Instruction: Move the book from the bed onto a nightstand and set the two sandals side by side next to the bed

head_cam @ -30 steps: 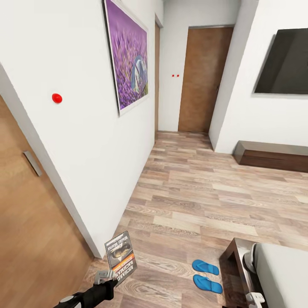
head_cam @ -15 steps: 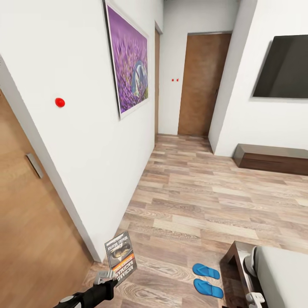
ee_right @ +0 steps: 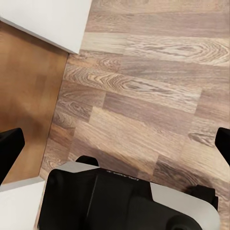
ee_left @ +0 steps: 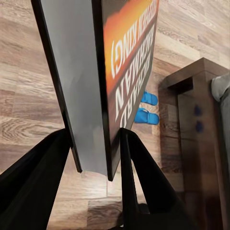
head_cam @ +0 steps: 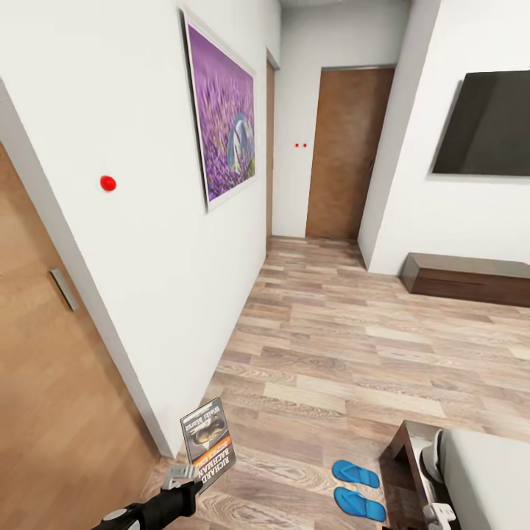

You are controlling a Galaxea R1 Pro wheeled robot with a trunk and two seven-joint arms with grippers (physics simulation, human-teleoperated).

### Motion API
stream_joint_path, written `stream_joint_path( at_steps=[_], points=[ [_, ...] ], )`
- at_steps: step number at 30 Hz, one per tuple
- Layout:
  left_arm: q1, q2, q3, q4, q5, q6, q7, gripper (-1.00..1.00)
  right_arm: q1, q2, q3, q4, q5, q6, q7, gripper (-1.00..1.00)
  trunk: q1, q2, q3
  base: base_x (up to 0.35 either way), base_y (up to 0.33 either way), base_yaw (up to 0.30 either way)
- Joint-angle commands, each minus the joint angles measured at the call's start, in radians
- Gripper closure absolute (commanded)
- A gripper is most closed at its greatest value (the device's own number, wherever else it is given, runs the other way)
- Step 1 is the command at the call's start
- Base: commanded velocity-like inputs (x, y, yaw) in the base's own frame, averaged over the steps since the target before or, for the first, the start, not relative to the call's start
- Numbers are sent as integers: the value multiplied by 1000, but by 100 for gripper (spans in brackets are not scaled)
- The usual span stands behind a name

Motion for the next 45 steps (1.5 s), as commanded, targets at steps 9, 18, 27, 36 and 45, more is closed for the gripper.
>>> stream_joint_path(
  at_steps=[9, 18, 27, 36, 45],
  points=[
    [-1, -5, 1, 2, 3, -2, -4, 100, -1, -1, 4, 0, -10, 9, 2, -100, 1, -2, 12, 0, 0, 0],
    [-1, -14, 1, 2, 3, -2, -4, 100, -1, -1, 4, 0, -10, 9, 2, -100, 1, -2, 27, 0, 0, 0],
    [-1, -14, 2, 2, 3, -2, -4, 100, -1, -1, 4, 0, -10, 9, 2, -100, 1, -2, 41, 0, 0, 0],
    [-1, -14, 1, 2, 3, -2, -4, 100, -1, -1, 4, 0, -10, 9, 2, -100, 1, -2, 56, 0, 0, 0],
    [-1, -14, 2, 2, 3, -2, -4, 100, -1, -1, 4, 0, -10, 9, 2, -100, 1, -2, 70, 0, 0, 0]
  ],
)
